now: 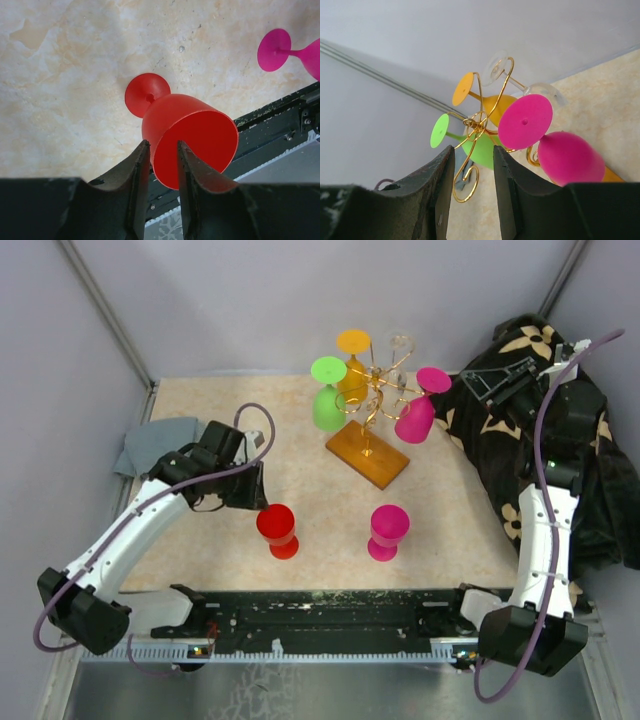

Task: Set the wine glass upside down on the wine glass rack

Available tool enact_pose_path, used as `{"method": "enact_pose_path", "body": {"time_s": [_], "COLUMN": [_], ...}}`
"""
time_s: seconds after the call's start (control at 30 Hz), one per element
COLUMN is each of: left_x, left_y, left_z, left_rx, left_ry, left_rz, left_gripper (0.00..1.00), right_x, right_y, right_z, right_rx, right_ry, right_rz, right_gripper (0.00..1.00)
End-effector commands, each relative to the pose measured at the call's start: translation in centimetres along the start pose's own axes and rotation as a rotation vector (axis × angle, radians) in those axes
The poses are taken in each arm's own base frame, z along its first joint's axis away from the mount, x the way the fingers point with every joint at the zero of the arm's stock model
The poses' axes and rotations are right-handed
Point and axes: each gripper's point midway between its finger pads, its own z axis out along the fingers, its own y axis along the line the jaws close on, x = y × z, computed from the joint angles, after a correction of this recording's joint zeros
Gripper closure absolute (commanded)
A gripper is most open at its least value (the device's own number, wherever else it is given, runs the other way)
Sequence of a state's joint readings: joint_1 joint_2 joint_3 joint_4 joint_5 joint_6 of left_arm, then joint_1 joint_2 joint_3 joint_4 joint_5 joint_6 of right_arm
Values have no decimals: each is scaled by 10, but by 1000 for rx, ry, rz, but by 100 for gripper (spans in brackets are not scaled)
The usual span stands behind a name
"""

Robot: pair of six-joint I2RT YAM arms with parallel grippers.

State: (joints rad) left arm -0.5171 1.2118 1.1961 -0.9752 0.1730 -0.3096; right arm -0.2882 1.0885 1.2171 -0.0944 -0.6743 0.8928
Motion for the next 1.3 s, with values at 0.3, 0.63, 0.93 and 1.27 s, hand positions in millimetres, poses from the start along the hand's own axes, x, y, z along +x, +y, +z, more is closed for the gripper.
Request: {"method": "enact_pose_path", "body": {"time_s": [0.3, 0.63, 0.93, 1.27], "left_x": [34, 21, -47, -163], "left_y": [9, 5, 26, 30], "left_z": [18, 15, -25, -101], "left_rx": [-84, -107, -293, -449], "left_ry": [97, 59, -266, -763], "left_rz": [19, 28, -25, -46], "left_gripper": [68, 100, 100, 100], "right_x": [-7, -6, -7, -6], "right_y": [22, 20, 24, 34], "right_z": [-6, -6, -7, -9], "right_rx": [-64, -58, -74, -104], "right_ry": [-38, -41, -44, -40], "right_rz": [-48, -47, -45, -40], "right_gripper": [63, 63, 63, 64]}}
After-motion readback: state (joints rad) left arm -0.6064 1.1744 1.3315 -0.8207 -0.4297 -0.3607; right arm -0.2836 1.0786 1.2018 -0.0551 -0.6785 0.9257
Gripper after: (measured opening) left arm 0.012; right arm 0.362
